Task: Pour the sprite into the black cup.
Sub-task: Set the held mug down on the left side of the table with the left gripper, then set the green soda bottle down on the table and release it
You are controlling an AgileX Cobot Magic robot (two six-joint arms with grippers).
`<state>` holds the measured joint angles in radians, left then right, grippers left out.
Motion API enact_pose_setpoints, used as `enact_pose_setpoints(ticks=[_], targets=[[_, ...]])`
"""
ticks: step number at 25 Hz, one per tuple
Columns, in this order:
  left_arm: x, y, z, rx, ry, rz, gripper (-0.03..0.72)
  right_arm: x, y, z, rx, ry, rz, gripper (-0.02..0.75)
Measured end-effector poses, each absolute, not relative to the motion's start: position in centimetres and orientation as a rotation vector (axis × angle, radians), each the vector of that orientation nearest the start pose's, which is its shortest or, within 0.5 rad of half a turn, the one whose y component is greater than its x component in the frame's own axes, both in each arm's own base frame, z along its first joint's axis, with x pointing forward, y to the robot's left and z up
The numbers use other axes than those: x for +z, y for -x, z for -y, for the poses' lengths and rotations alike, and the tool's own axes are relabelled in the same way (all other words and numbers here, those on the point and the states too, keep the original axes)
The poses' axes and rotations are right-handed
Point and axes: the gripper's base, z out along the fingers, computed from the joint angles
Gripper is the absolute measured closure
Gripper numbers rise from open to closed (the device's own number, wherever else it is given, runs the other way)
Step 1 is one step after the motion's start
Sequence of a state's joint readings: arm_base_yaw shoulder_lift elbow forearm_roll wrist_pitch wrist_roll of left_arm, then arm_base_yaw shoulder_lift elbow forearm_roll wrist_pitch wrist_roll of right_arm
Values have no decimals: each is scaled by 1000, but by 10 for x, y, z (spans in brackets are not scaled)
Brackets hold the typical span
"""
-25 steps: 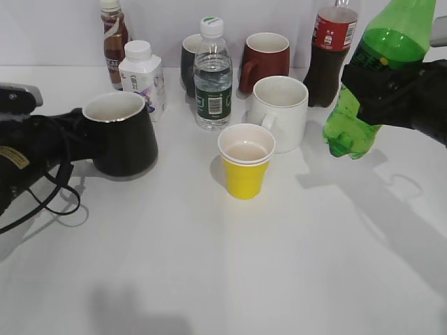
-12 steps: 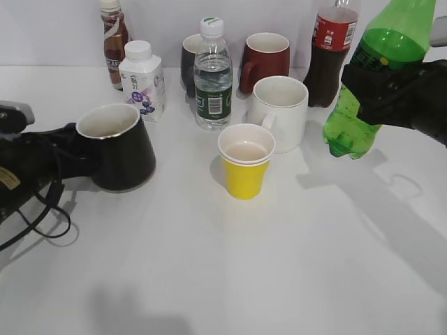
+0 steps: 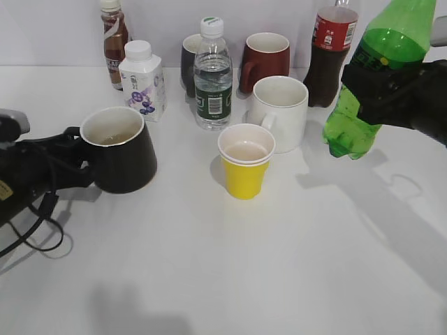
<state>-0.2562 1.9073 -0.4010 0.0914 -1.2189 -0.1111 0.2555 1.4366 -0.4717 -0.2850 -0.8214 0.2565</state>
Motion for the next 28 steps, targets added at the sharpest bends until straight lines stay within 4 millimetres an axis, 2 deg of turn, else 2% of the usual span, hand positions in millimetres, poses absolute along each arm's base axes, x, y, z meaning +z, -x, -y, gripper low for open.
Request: enact_pose_setpoints(ticks=[10,17,22,28], targets=[[131,-239,71,-322,-226,-1757,428,205,-259,-86,383,326,-1691,337],[148,-225,68,-331,-232,-1703,428,179,-268,-84,299,356,-1729,337],[162,-221,68,-336,-232,-1640,428,166,-261,-84,320,357,-1640,337],[175,-217,68,-345,-242,-1583,428,163,-255,-83,325,350,-1616,337]])
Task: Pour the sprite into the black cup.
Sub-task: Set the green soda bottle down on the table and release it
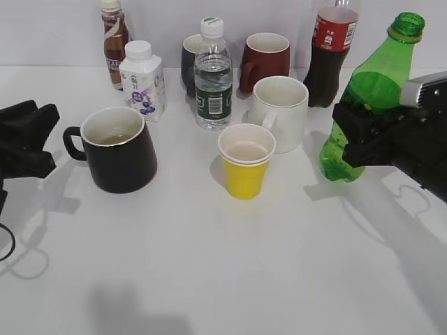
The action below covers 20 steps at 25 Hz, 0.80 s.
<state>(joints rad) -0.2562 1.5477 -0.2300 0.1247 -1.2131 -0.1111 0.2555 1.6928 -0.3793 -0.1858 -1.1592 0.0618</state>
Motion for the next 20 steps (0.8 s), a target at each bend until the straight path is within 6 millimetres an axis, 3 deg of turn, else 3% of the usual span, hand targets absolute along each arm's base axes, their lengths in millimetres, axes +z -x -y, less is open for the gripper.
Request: enact_pose_setpoints(ticks=[1,5,7,12,16,20], targets=[[177,-216,68,-348,-250,-1576,428,164,-255,-83,325,350,-1612,328],[183,-214,70,-360,-273,-1546,428,164,-255,-83,326,349,-1607,176],[187,-213,70,-361,-274,-1529,428,164,-255,-83,326,349,-1605,146],[194,-210,69,-358,-278,-1510,428,166,-255,-83,327,348,-1596,130],[202,-206,68,-348,-285,-1513,428,179,-254,-82,318,349,-1572,129],[220,-203,65,-311,-298,-1552,428,217,-258,-82,282,357,-1537,129]])
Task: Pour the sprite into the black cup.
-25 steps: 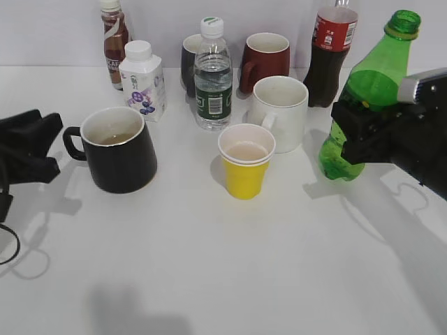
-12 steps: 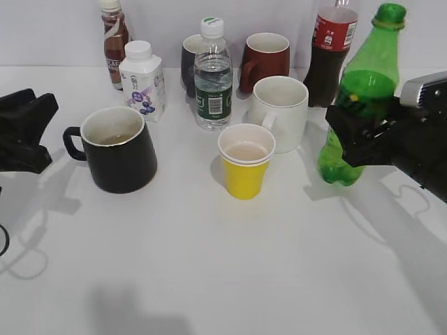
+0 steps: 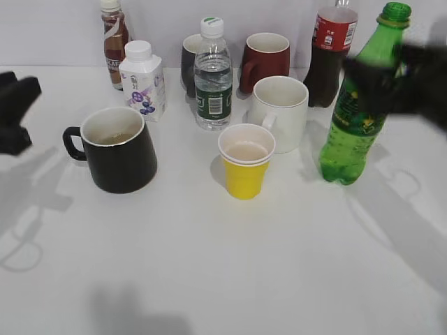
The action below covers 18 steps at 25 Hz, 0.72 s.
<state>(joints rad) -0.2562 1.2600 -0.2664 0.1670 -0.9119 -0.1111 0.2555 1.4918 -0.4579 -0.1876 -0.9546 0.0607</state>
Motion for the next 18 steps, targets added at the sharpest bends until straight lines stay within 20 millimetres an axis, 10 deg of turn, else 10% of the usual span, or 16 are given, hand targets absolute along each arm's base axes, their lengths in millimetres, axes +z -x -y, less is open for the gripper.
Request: enact_pose_setpoints(ticks=[9,12,18], targets=[[331,-166,43,-157,-249,-1704,416,352,-212,-64,192,328,-1440,129],[357,-131,30,-128,-220,-1733,358,371,-180,-51,160,299,-1455,129],[349,-69,10,-98,-175,-1948,290,369,-104,-21,111,195,-1705,140]])
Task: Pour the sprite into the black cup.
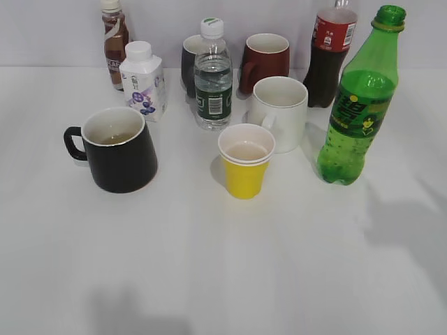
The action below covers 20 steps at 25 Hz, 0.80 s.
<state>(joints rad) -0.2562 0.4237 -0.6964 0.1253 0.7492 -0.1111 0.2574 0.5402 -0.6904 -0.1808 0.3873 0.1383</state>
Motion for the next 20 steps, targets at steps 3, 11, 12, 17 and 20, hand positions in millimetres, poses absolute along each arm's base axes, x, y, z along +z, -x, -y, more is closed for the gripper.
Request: enact_pose_setpoints(ticks=[3,11,12,17,20], targets=[[345,-42,3,-103,-159,-1967,285,354,-69,-14,136,211,-1866,141],[323,15,-13,-109,-129,-2003,285,320,10,3,152,261,-2104,141],[318,18,-14,-109,-128,-2008,285,317,15,5,151,259,-2090,141],[285,17,-13,-106,-137,-2102,285,295,25,7,154,257,-2065,141],[285,14,-12,-107,-136,-2063,285,280,19,6,142,274,-2127,141]])
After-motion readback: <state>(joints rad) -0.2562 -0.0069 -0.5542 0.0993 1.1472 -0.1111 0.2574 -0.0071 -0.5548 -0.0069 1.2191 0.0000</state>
